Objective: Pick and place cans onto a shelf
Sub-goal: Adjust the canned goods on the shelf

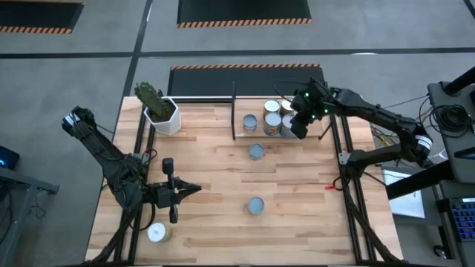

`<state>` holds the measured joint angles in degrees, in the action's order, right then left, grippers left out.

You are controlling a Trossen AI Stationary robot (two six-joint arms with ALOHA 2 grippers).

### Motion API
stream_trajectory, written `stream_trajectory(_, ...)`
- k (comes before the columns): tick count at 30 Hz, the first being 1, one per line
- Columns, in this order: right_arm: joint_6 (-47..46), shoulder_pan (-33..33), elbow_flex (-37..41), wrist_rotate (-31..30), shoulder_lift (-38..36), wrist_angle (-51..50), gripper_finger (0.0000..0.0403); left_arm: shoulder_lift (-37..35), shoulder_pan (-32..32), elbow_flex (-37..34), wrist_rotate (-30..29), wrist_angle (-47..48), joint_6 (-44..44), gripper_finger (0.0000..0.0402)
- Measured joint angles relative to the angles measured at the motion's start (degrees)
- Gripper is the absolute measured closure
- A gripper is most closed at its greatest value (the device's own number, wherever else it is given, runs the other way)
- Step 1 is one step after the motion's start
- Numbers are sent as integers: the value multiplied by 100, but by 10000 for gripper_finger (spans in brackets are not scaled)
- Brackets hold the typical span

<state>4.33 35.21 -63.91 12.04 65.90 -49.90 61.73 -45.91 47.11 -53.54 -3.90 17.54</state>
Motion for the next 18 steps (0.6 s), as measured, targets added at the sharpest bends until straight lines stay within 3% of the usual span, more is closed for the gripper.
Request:
stream_trajectory(8,7,-42,711,-618,21,763,394,0,0,0,0,-7,0,402)
stream_trajectory(18,119,-33,903,-931,156,1099,394,0,0,0,2,-21,0,402)
